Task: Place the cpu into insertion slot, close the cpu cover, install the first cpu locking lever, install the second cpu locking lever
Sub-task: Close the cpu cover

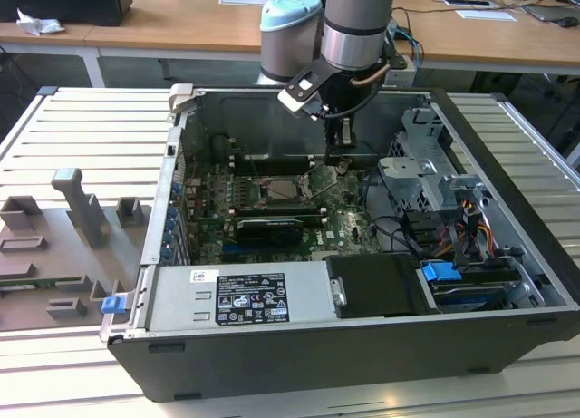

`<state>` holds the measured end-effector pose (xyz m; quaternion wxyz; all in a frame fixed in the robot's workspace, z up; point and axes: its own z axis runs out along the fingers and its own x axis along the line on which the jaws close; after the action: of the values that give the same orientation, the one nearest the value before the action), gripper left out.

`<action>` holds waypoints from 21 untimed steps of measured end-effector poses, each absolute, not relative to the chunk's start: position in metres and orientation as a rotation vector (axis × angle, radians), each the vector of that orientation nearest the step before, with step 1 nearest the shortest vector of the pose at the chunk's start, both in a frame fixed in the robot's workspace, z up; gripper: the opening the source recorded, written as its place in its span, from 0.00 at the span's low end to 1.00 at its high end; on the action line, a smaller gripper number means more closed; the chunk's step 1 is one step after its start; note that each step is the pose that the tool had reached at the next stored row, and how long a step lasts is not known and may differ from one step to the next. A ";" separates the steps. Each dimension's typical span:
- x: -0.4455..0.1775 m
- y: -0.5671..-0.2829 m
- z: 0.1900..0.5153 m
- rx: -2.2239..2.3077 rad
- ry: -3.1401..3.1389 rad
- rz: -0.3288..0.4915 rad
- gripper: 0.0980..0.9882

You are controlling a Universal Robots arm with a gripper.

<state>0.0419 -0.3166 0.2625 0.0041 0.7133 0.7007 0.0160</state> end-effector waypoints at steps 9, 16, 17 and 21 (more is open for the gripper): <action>0.055 -0.317 0.260 2.200 2.241 0.040 0.01; 0.067 -0.317 0.259 2.185 2.256 0.040 0.01; 0.068 -0.317 0.259 2.184 2.257 0.039 0.01; 0.073 -0.317 0.258 2.177 2.263 0.040 0.01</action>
<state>0.0730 -0.3167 0.2584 0.0003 0.6932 0.7206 0.0127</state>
